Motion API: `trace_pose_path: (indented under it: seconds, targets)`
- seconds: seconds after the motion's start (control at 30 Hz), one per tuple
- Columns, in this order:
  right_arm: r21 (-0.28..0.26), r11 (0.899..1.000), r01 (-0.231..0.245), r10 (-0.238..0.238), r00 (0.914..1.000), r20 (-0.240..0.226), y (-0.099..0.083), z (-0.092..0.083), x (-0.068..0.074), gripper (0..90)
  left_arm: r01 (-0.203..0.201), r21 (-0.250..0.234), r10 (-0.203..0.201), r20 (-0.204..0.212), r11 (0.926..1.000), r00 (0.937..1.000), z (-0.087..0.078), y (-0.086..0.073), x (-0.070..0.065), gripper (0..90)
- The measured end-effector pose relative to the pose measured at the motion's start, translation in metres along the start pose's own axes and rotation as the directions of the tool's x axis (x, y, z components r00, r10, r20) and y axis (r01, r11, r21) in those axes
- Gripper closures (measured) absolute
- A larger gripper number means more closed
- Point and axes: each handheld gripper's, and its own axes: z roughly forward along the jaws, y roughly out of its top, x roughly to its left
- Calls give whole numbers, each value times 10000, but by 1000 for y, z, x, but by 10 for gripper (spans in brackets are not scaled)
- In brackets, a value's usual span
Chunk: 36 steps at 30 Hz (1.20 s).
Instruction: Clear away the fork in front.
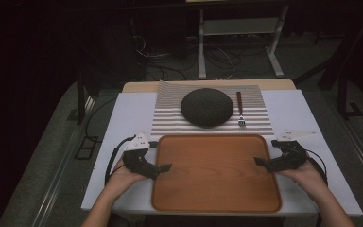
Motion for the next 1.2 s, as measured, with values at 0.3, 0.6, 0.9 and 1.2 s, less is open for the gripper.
trace_pose_path:
  seconds: [0.3, 0.6, 0.9, 1.2]
  targets:
    - [-34, 9997, -237, 237, 9997, -110, 10, 12, -10, 35, -81, 37, 81, -12, 10000, 10000, 1, 0, -1, 0]
    - [-171, 9994, -315, 318, 9994, 137, 20, 15, -17, 36, -53, 28, 53, -4, 10000, 10000, 1, 0, 0, 0]
    - [-27, 9998, -193, 193, 9997, 149, 34, 24, -23, 35, -41, 26, 41, 11, 10000, 10000, 2, 0, 0, 0]
    - [-49, 9991, -414, 416, 9985, 348, 52, 33, -32, 38, 82, -45, -82, 59, 10000, 9999, 1, -1, 1, 0]
